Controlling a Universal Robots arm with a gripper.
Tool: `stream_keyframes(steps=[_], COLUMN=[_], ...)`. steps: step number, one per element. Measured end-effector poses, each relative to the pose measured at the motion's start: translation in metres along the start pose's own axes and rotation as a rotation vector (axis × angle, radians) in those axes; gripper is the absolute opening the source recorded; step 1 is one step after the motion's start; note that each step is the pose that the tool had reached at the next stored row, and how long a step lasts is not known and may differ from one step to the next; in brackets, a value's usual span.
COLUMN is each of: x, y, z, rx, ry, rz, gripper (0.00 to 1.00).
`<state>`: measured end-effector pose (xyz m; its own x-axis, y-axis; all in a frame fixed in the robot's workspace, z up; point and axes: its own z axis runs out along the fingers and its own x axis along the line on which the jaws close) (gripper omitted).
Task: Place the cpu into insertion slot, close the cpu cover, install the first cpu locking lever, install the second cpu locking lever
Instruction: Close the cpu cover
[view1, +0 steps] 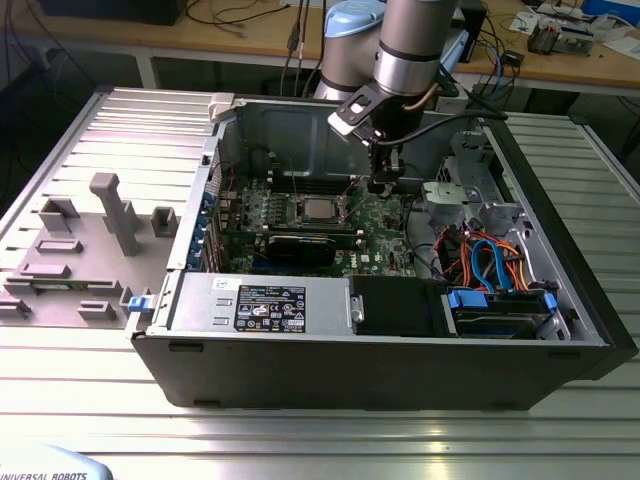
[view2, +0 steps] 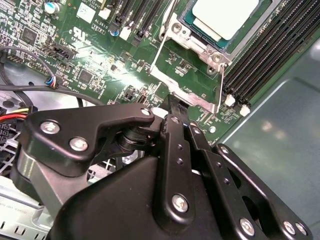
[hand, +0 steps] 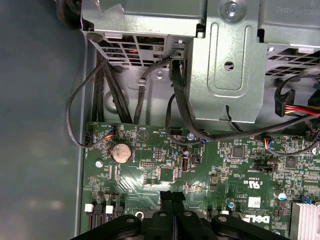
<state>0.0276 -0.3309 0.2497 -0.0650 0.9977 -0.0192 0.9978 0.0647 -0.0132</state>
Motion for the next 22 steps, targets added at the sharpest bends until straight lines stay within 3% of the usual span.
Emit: stream_keyframes(steps=[22], x=[0.0004], y=[-0.0061], z=[0.0001], rx=[0.0000], ry=[0.0000], rz=[0.000], gripper=[0.11])
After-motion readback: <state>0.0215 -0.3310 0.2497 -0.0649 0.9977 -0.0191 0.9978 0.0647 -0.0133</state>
